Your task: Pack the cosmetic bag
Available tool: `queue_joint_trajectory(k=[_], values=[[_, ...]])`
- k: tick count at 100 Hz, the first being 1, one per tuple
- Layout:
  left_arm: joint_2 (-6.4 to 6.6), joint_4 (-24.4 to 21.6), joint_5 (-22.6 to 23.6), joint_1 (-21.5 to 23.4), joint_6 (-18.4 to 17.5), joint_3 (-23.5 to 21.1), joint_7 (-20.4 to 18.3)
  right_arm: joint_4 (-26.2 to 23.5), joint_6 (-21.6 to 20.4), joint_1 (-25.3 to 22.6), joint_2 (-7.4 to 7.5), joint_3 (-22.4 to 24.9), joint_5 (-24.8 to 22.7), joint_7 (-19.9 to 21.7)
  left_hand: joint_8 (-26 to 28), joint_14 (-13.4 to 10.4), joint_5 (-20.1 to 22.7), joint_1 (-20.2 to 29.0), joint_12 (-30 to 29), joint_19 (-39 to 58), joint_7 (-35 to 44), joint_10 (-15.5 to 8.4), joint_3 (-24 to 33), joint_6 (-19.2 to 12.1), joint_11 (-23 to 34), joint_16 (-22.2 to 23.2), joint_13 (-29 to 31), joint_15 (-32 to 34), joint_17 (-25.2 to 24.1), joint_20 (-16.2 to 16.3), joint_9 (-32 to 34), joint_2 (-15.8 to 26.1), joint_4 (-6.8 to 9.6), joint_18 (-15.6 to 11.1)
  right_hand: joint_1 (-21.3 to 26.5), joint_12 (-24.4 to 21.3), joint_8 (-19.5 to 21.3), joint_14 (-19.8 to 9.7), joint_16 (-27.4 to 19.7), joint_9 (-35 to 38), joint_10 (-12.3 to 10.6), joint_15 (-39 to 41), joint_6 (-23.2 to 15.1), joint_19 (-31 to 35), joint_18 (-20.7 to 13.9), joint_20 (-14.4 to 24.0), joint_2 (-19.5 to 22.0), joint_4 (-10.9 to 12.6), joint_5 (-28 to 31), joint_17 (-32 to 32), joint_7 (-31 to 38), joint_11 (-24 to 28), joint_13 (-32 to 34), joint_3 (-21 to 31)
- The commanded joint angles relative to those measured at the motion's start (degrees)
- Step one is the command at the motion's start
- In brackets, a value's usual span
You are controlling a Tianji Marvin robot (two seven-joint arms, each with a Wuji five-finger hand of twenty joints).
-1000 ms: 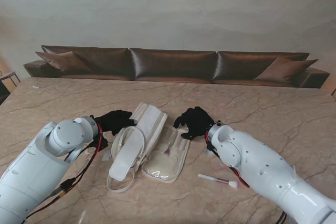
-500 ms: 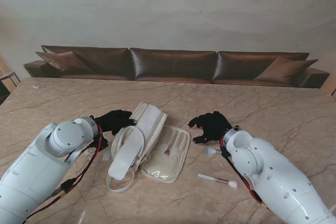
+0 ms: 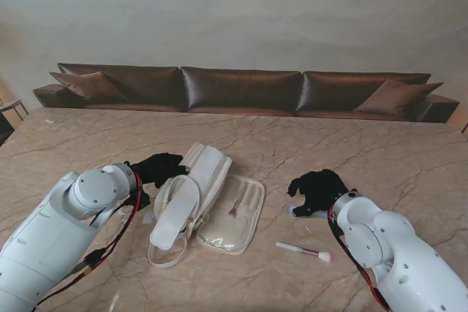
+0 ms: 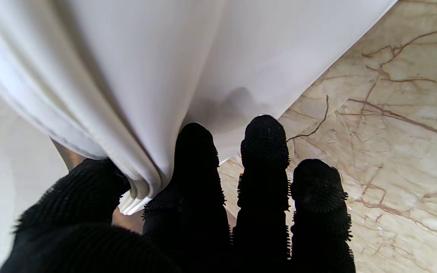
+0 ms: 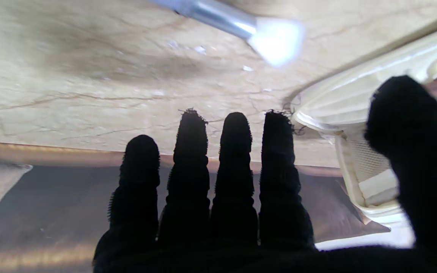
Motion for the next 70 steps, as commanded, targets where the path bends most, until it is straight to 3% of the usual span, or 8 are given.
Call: queue_joint_trajectory(k=[1,18,33,45,70], values=[[-0.23,-0.04,0.05,0.03,-0.19,-0.13,-0.26,-0.07,-0.51,-1.07,0.71,0.87,-0.20,0.43,0.91,0.28,0.90,5.64,0.50,0.17,4.59,-7.99,7.23,-11.23,0.28,0.11,-0.95,-0.14,-0.34,1.09,-0.49,6.51,3.21,0.35,-1.64,0.76,1.35,0.36,0.69,1.42,-0.82,0.35,-1.24,0.75,0.91,0.50,-2.71,-1.45,0.70,0.10,0.78,-0.78,1.25,1.93],[-0.27,0.27,-0.04,-0.31,-0.21,0.07,-0.29,0.57,-2.43,-1.93,0.88,4.22,-0.21,1.17,0.87,0.42,0.92,5.67,0.50,0.18,4.60,-7.92,7.23,-11.13,0.29,0.13,-0.93,-0.10,-0.33,1.08,-0.47,6.42,3.18,0.39,-0.89,1.04,1.91,0.09,0.69,1.63,-1.27,-0.20,-1.98,0.02,1.27,0.08,-7.11,-2.18,1.13,0.00,0.58,-1.04,1.44,5.27],[-0.43,0.59,-0.29,-0.62,-0.33,0.42,0.09,4.30,-5.29,-0.30,1.09,5.23,1.65,1.04,0.83,0.45,0.88,5.70,0.49,0.19,4.59,-7.86,7.25,-11.12,0.27,0.12,-0.91,-0.09,-0.35,1.08,-0.52,6.37,3.18,0.42,0.35,0.94,1.25,-0.40,0.33,0.90,-1.88,-1.04,-2.67,-1.55,1.65,-0.64,-12.00,-2.94,0.00,-0.87,-0.30,-1.50,0.60,8.62],[-0.48,0.90,-0.43,-0.92,-0.45,0.75,0.14,8.13,-7.21,1.83,1.34,4.74,3.96,1.78,0.80,0.46,0.85,5.70,0.48,0.19,4.59,-7.86,7.24,-11.12,0.25,0.11,-1.00,-0.12,-0.35,1.08,-0.55,6.40,3.15,0.43,1.94,0.82,-0.28,-0.81,0.24,-0.43,-2.41,-1.20,-3.10,-2.62,1.62,-0.99,-14.89,-3.28,-3.26,-1.73,-1.81,-1.65,-0.70,10.61],[-0.39,1.10,-0.46,-1.12,-0.60,0.92,-0.31,16.06,-9.89,5.93,1.49,2.06,5.62,-1.19,0.79,0.39,0.89,5.69,0.49,0.19,4.66,-7.95,7.22,-11.10,0.29,0.11,-0.91,-0.07,-0.32,1.07,-0.48,6.42,3.13,0.43,2.12,0.68,-2.66,-1.26,0.85,-1.49,-2.77,0.28,-5.13,-2.89,1.77,-1.04,-16.87,-3.72,-7.46,-1.74,0.08,-0.58,-2.04,12.45]])
